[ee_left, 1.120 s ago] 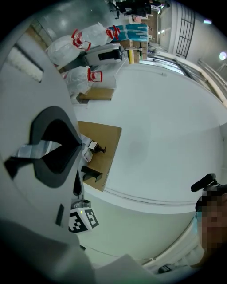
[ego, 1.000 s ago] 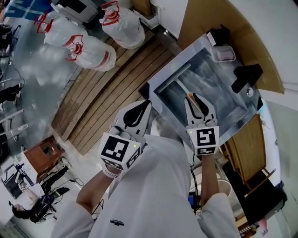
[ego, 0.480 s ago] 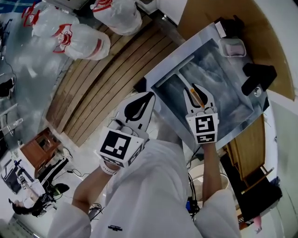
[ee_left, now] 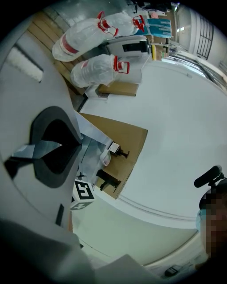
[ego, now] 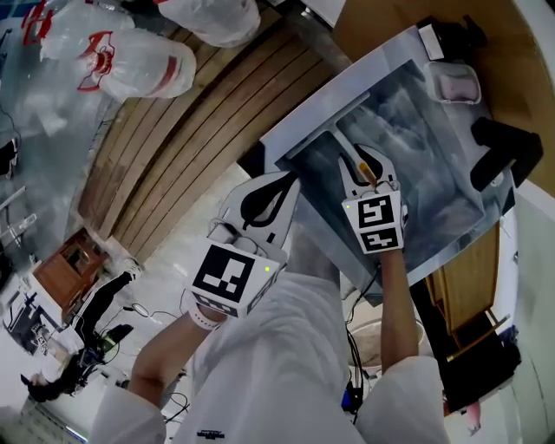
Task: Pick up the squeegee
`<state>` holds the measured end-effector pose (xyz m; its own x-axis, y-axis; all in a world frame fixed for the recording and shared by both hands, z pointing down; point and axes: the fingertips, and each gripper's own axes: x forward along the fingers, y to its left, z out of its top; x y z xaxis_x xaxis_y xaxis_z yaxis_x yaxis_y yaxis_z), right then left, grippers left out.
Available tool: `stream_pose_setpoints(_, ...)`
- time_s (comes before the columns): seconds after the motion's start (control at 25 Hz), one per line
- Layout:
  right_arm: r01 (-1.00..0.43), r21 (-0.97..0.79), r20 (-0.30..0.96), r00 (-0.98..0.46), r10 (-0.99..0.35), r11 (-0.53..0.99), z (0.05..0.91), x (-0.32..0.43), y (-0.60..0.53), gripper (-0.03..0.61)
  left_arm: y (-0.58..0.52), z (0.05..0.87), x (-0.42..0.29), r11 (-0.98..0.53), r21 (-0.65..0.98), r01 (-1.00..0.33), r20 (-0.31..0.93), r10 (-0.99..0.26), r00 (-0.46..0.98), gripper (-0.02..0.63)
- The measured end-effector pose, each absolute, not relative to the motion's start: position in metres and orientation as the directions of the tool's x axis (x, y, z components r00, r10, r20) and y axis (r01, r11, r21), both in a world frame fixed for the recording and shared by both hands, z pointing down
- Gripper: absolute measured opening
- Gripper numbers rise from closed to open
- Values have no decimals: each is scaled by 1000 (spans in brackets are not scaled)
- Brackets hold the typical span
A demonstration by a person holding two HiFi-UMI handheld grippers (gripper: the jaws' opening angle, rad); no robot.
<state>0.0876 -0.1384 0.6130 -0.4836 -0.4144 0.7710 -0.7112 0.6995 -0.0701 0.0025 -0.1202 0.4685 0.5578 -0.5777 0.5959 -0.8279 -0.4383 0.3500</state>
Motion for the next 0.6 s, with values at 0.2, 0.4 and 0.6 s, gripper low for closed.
stream_pose_setpoints(0.2, -696, -57, 821, -440, -363, 716, 639, 91, -140, 87, -118, 493, 12, -431, 377, -820, 616, -544, 570, 5)
stream_pose_setpoints(0.4, -692, -51, 843, -417, -341, 720, 658, 93, -141, 87, -117, 509, 17, -415, 400, -817, 628, -525, 575, 5)
stream_pose_setpoints(0.6, -680, -34, 862, -391, -323, 732, 670, 93, -145, 87, -117, 514, 17, -406, 405, -819, 628, -528, 572, 5)
